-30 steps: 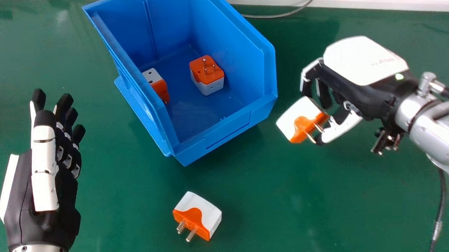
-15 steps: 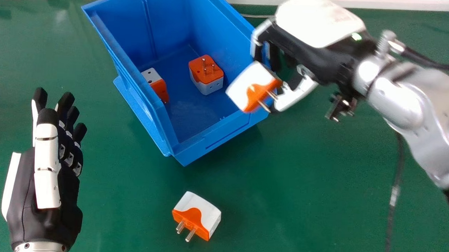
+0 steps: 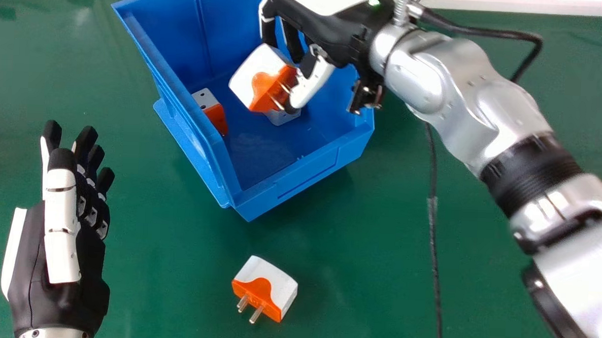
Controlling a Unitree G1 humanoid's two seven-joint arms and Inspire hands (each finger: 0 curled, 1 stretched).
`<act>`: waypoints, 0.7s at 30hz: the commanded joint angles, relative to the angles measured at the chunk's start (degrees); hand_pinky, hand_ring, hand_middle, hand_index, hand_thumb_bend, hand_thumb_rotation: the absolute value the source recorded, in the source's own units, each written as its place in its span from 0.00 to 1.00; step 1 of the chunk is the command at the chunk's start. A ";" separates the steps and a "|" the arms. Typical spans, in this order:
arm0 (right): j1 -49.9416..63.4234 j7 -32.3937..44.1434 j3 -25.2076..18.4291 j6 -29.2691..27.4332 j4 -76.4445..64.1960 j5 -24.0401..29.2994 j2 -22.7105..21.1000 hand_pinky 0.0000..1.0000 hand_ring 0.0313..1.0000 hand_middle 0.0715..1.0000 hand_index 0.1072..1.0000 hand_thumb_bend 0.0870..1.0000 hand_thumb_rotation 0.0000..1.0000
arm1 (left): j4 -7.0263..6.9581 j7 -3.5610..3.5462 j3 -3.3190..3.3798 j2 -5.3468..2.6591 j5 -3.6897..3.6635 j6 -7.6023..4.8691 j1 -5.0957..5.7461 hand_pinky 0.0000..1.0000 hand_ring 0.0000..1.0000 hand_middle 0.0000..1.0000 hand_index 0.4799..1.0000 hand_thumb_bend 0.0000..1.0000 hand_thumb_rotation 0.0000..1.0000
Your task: Pick all objects and put in blue box
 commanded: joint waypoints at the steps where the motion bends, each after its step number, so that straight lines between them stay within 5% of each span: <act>1: -4.99 -3.02 1.06 2.31 3.91 -0.79 2.60 0.31 0.41 0.43 0.42 0.44 0.14 | -1.24 -0.09 0.11 -0.01 0.36 -1.43 0.79 1.00 1.00 0.99 1.00 0.42 1.00; 5: -6.64 -6.17 2.48 4.06 9.27 -1.41 5.03 0.31 0.42 0.46 0.43 0.44 0.13 | -1.45 -0.31 0.06 0.01 0.10 -1.57 1.22 1.00 1.00 0.99 1.00 0.41 1.00; 7: -7.31 -7.33 3.82 5.44 11.56 -2.27 6.16 0.30 0.41 0.42 0.45 0.46 0.04 | -1.52 -0.37 0.06 -0.19 -0.44 -1.54 1.38 1.00 1.00 0.99 1.00 0.40 1.00; 9: -8.22 -6.77 5.34 7.49 13.89 -3.05 7.65 0.18 0.23 0.43 0.43 0.47 0.01 | -1.65 -0.13 -0.03 -0.28 -0.05 -1.51 1.70 1.00 1.00 0.99 1.00 0.40 1.00; 12: -9.45 -5.15 7.43 11.35 16.60 -4.38 9.89 0.11 0.15 0.43 0.42 0.48 0.00 | -1.71 0.29 -0.27 -0.45 1.02 -1.88 1.97 1.00 1.00 0.98 1.00 0.41 1.00; 17: -9.94 -4.45 8.62 15.01 18.45 -4.11 12.71 0.09 0.13 0.43 0.42 0.48 0.00 | -1.58 0.69 -0.80 -0.93 2.04 -2.39 2.04 1.00 1.00 0.97 1.00 0.42 1.00; 21: -9.21 -5.71 8.45 16.26 18.42 -3.30 13.88 0.10 0.13 0.43 0.42 0.48 0.00 | -1.64 0.69 -1.13 -1.42 1.81 -2.30 1.98 1.00 1.00 0.97 1.00 0.40 1.00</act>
